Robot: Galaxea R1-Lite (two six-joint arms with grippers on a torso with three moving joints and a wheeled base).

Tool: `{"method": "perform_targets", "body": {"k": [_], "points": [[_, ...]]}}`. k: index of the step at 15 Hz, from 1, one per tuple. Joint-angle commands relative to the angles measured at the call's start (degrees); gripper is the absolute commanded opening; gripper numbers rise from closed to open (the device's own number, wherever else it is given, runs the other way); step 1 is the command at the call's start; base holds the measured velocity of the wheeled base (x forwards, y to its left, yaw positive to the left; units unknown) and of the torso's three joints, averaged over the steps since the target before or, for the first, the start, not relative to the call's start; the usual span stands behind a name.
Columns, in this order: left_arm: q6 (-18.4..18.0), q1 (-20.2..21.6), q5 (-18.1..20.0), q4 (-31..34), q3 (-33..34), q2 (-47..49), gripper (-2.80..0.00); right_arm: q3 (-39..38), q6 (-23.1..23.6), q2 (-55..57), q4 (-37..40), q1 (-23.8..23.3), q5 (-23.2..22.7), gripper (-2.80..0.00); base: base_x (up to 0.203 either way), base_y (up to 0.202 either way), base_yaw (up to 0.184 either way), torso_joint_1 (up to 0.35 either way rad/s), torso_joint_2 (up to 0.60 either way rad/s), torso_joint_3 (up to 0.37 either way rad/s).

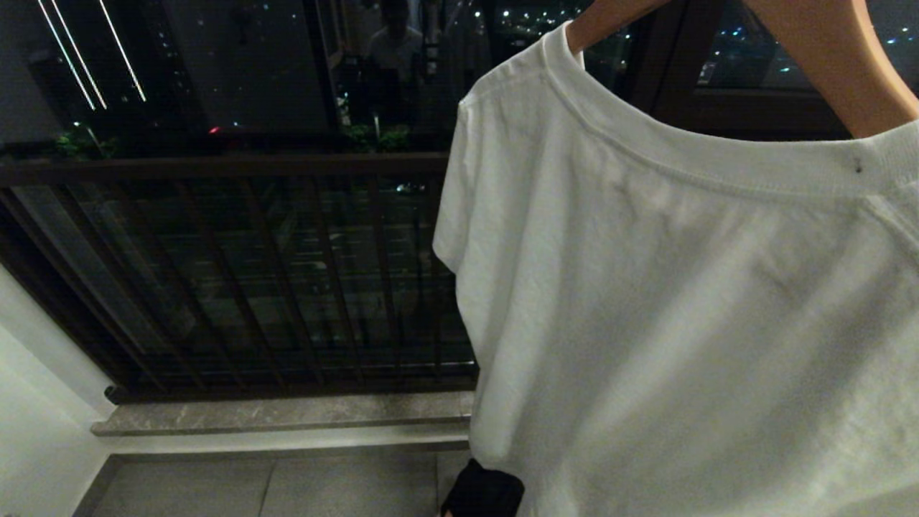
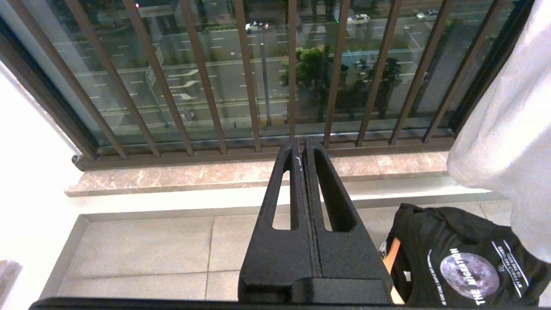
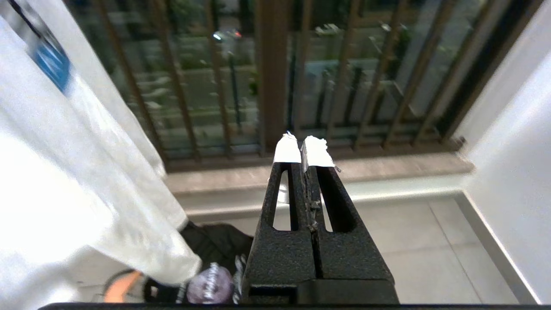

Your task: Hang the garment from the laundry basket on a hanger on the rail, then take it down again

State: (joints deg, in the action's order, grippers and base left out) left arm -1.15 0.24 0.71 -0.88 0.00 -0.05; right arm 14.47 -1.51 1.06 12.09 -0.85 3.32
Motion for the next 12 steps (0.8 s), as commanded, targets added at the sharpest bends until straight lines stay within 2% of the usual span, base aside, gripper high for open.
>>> {"method": "perform_targets", "body": {"k": [1,5,10,12], "points": [[0.00,0.05,0.00,-0.04,0.09,-0.07,-2.80,-3.15,0.01,-1.05,-0.92,-0.02,0.41,-2.80,0.000,0.000,0.000,0.000,0.00,0.000],[0.00,0.10,0.00,-0.01,0.09,-0.04,-2.80,-10.71,0.29,-1.06,-9.40,-0.02,1.58,-2.80,0.000,0.000,0.000,0.000,0.00,0.000],[0.00,0.02,0.00,-0.01,0.09,-0.04,-2.80,-11.84,2.26,-1.06,-9.81,0.06,1.11,-2.80,0.000,0.000,0.000,0.000,0.00,0.000],[0.00,0.02,0.00,-0.07,0.09,-0.04,-2.80,-12.26,3.09,-1.06,-9.81,-0.03,-0.83,-2.80,0.000,0.000,0.000,0.000,0.00,0.000]]}}
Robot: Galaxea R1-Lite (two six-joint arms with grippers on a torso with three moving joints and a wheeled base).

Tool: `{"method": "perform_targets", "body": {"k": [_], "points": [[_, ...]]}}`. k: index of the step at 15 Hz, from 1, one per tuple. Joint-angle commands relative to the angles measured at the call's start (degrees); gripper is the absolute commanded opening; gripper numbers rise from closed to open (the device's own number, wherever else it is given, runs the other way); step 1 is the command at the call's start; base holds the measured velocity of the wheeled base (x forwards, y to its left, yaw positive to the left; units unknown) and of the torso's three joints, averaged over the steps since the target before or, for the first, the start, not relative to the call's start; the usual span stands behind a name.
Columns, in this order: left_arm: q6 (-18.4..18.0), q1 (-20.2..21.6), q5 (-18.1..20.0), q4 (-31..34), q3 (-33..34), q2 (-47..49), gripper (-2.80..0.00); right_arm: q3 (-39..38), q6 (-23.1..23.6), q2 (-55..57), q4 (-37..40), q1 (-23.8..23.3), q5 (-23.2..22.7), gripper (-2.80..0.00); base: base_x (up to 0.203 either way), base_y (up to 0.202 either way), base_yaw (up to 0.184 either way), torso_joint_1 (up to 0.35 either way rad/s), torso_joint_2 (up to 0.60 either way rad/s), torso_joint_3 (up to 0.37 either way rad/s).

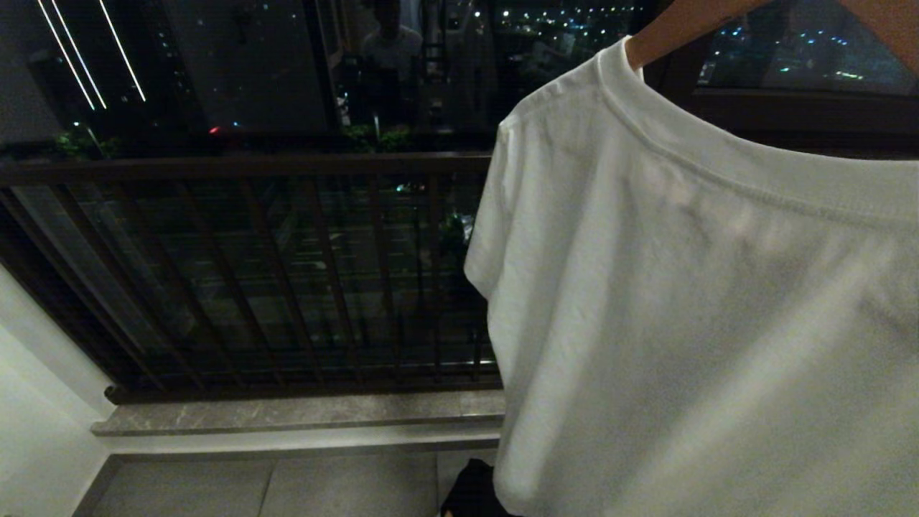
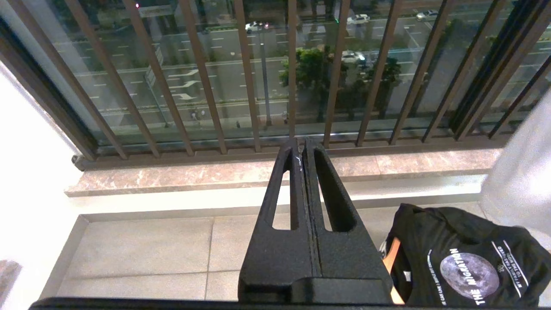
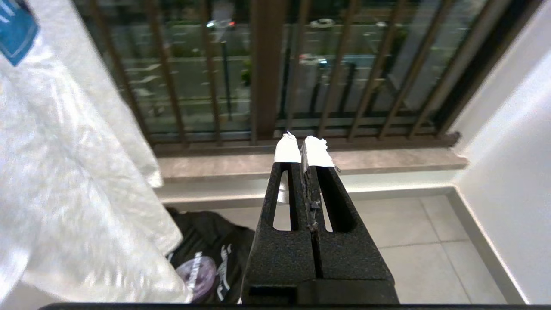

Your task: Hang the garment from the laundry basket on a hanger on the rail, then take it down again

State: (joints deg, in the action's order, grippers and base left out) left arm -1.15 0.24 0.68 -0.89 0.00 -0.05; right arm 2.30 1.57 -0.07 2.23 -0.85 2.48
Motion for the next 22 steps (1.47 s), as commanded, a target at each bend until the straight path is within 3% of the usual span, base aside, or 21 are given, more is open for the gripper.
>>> {"method": "perform_targets", "body": {"k": [1,22], "points": [[0.00,0.02,0.02,0.01,0.09,-0.04,-2.80,-1.27,0.31,0.07,-0.01,0.00,-0.80,-2.80,0.000,0.000,0.000,0.000,0.00,0.000],[0.00,0.02,0.02,-0.04,0.09,-0.04,-2.80,-1.42,-2.36,0.07,-0.12,0.06,-1.86,-2.80,0.000,0.000,0.000,0.000,0.00,0.000]]}}
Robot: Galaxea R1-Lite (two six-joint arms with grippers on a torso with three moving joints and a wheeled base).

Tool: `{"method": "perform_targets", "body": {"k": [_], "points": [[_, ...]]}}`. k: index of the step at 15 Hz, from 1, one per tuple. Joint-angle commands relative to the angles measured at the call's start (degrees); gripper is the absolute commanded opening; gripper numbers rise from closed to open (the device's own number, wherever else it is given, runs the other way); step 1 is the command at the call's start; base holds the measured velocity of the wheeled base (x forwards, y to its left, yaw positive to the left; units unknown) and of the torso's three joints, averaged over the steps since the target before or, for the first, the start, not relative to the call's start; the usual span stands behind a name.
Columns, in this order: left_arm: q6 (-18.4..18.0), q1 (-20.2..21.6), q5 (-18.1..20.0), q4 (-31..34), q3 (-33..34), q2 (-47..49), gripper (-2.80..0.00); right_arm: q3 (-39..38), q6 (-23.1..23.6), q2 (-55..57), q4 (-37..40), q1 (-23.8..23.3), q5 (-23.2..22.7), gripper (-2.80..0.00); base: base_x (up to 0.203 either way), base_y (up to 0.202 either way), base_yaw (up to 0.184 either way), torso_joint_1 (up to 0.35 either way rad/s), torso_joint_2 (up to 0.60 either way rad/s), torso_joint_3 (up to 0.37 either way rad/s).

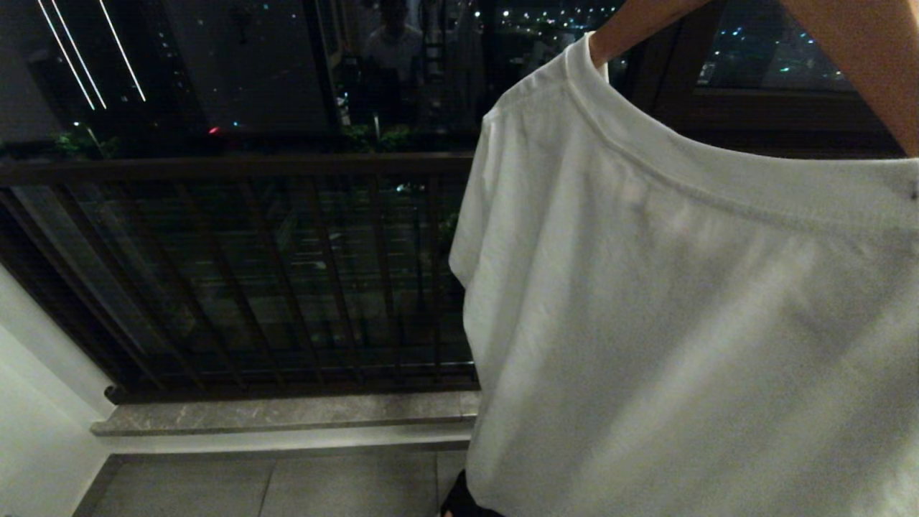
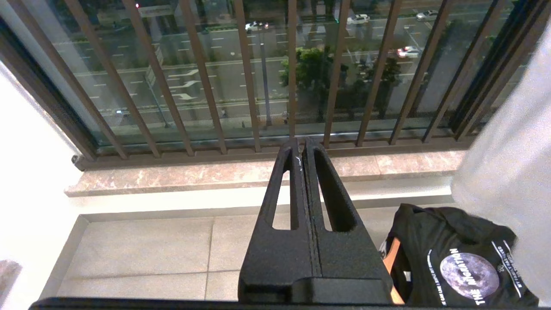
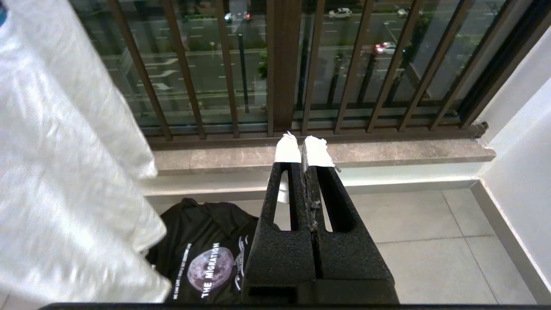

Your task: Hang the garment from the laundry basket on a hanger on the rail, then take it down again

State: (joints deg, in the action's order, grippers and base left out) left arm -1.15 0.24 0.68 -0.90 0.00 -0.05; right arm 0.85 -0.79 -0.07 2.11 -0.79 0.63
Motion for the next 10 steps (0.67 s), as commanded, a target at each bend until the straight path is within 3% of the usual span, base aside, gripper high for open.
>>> {"method": "perform_targets", "body": {"k": [1,10], "points": [[0.00,0.02,0.02,-0.04,0.09,-0.04,-2.80,0.03,0.00,-0.01,0.00,0.00,0.03,-2.80,0.000,0.000,0.000,0.000,0.00,0.000],[0.00,0.03,0.02,0.01,0.09,-0.12,-2.80,0.03,0.00,-0.01,0.00,0.00,0.07,-2.80,0.000,0.000,0.000,0.000,0.00,0.000]]}}
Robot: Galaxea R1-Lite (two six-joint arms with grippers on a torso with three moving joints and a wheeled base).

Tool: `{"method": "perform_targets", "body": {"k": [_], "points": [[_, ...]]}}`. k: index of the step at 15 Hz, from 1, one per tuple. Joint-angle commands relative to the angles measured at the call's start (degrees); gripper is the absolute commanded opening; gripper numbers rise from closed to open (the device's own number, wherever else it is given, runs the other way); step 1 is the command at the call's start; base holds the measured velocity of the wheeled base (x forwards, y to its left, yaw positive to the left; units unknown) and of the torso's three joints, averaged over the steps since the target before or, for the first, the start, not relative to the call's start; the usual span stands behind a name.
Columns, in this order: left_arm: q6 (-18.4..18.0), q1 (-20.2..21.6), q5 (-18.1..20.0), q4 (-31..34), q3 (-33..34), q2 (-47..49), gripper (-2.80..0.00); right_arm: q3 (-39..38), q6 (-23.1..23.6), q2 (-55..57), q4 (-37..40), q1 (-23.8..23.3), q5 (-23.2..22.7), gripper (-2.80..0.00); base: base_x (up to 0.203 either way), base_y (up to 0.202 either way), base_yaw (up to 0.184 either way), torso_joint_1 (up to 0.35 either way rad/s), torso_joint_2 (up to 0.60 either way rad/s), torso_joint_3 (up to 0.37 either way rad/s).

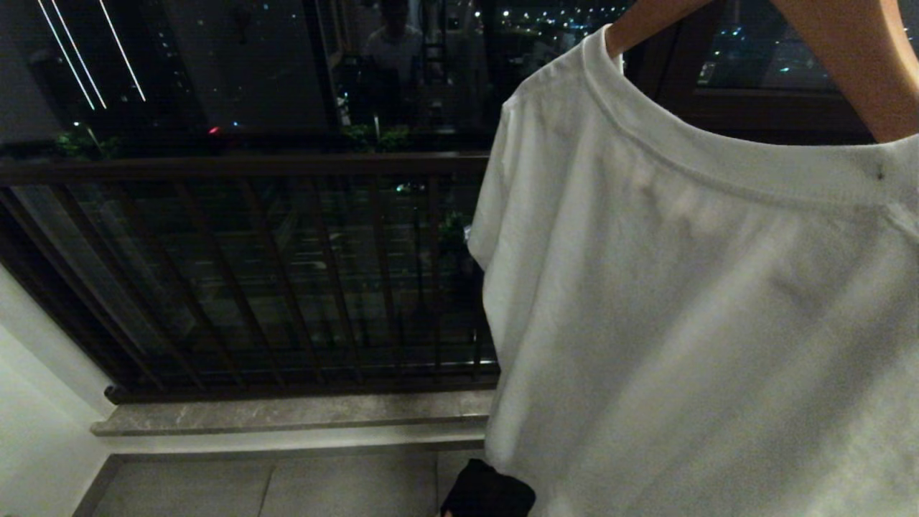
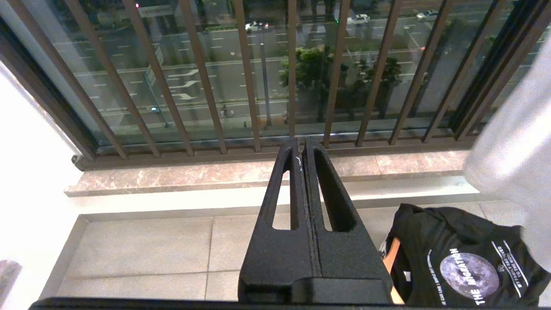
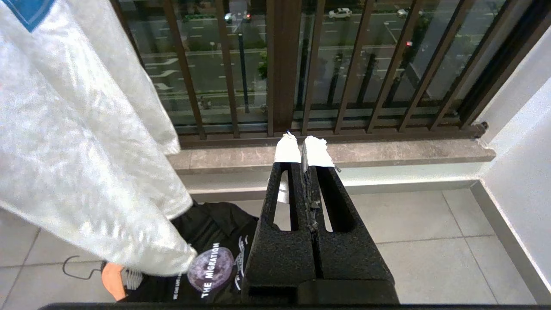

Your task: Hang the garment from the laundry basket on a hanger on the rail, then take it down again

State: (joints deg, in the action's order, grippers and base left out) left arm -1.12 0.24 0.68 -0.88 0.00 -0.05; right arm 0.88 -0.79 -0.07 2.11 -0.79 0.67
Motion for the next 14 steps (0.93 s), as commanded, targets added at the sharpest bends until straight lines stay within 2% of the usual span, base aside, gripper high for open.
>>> {"method": "perform_targets", "body": {"k": [1,10,14], "points": [[-0.02,0.02,0.02,-0.09,0.09,-0.04,-2.80,0.00,0.00,0.06,0.00,0.00,-0.03,-2.80,0.000,0.000,0.000,0.000,0.00,0.000],[-0.02,0.02,0.02,-0.04,0.09,-0.08,-2.80,0.00,-1.23,0.07,0.00,0.00,0.30,-2.80,0.000,0.000,0.000,0.000,0.00,0.000],[-0.02,0.02,0.02,-0.09,0.09,-0.04,-2.80,0.00,-1.32,0.07,0.00,0.00,0.30,-2.80,0.000,0.000,0.000,-0.108,0.27,0.151]]}}
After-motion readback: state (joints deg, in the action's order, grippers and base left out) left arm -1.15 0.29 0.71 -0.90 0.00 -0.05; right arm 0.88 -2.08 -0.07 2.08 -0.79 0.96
